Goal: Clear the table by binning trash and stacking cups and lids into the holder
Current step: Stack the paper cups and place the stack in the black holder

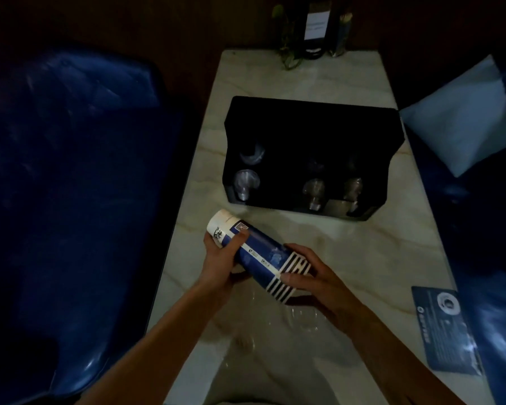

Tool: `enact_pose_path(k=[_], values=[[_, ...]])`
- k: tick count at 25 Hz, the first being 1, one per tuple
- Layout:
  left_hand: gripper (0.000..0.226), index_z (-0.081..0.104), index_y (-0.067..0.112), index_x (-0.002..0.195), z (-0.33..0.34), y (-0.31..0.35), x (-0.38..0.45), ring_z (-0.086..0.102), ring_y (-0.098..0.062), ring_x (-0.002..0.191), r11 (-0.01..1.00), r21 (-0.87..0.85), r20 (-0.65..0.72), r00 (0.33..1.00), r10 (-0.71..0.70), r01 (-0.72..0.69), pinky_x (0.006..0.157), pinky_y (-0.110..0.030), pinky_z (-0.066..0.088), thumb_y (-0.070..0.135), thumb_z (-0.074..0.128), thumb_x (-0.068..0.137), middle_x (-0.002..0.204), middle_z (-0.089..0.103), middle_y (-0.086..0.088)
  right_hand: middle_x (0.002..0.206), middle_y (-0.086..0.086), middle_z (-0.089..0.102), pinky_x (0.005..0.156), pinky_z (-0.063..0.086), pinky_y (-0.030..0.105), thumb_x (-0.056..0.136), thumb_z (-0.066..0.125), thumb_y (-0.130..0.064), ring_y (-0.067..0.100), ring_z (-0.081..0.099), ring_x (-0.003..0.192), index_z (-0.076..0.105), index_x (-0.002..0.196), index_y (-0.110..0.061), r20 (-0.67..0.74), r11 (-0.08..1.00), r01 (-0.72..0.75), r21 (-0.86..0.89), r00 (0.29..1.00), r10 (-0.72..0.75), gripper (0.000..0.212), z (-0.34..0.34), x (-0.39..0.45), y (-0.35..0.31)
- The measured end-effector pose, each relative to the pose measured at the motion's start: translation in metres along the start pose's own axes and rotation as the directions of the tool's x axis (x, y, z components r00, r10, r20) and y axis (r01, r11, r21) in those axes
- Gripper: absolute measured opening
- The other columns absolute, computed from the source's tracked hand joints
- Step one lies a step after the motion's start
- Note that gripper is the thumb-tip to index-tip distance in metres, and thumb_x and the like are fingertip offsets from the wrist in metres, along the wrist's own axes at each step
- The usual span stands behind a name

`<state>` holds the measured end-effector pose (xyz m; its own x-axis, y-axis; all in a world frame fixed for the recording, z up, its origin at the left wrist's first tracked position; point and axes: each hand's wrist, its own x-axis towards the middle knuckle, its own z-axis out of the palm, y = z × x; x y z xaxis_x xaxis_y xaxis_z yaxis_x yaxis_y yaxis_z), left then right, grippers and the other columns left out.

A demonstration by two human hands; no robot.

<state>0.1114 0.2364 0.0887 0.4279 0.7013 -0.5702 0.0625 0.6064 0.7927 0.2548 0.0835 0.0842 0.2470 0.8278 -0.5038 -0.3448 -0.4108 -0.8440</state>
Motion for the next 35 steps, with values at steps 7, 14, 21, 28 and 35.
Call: enact_pose_path(k=[7, 14, 21, 28, 35], values=[[0.066, 0.037, 0.025, 0.136, -0.007, 0.093, 0.053, 0.067, -0.027, 0.108, 0.956, 0.252, 0.189, 0.976, 0.104, -0.15, 0.084, -0.051, 0.06, 0.015, 0.075, 0.083, 0.126, 0.061, -0.009, 0.138, -0.024, 0.046, 0.094, 0.052, 0.021, 0.06, 0.09, -0.026, -0.003, 0.053, 0.121, 0.027, 0.137, -0.051, 0.128, 0.895, 0.237, -0.377, 0.971, -0.204, 0.103, 0.012, 0.066, -0.045], [0.068, 0.037, 0.028, 0.13, 0.026, 0.204, 0.112, 0.065, -0.007, 0.09, 0.84, 0.383, 0.341, 0.904, 0.258, -0.384, 0.064, -0.029, 0.063, 0.007, 0.077, 0.079, 0.111, 0.058, 0.001, 0.147, -0.004, 0.044, 0.108, 0.044, 0.037, 0.076, 0.068, -0.061, 0.01, 0.047, 0.132, 0.022, 0.15, -0.035, 0.205, 0.539, 0.393, -0.745, 0.904, -0.376, 0.091, -0.013, 0.142, -0.141], [0.068, 0.035, 0.035, 0.124, 0.068, 0.307, 0.178, 0.061, -0.001, 0.097, 0.673, 0.465, 0.43, 0.811, 0.397, -0.576, 0.06, -0.026, 0.06, 0.02, 0.081, 0.077, 0.112, 0.054, 0.017, 0.159, 0.004, 0.023, 0.116, 0.019, 0.056, 0.087, 0.041, -0.067, 0.033, 0.013, 0.147, 0.021, 0.15, -0.034, -0.123, 0.067, -0.103, -0.992, 0.833, -0.54, 0.074, -0.088, 0.245, -0.221], [0.075, 0.031, 0.029, 0.123, 0.093, 0.335, 0.219, 0.061, -0.008, 0.106, 0.452, 0.503, 0.552, 0.676, 0.488, -0.737, 0.066, -0.029, 0.062, 0.031, 0.081, 0.068, 0.123, 0.05, 0.008, 0.159, 0.003, 0.023, 0.117, -0.005, 0.063, 0.078, 0.018, -0.074, 0.035, 0.01, 0.147, 0.006, 0.15, -0.042, -0.171, 0.043, -0.174, -0.984, 0.833, -0.527, 0.08, -0.102, 0.282, -0.205], [0.078, 0.032, 0.009, 0.132, 0.1, 0.301, 0.248, 0.055, -0.013, 0.105, 0.227, 0.673, 0.571, 0.69, 0.445, -0.704, 0.073, -0.019, 0.056, 0.02, 0.083, 0.074, 0.127, 0.048, -0.005, 0.153, 0.004, 0.033, 0.117, 0.002, 0.065, 0.083, 0.028, -0.066, 0.035, 0.022, 0.142, 0.016, 0.15, -0.039, -0.147, 0.015, -0.172, -0.985, 0.789, -0.596, 0.073, -0.103, 0.285, -0.202]])
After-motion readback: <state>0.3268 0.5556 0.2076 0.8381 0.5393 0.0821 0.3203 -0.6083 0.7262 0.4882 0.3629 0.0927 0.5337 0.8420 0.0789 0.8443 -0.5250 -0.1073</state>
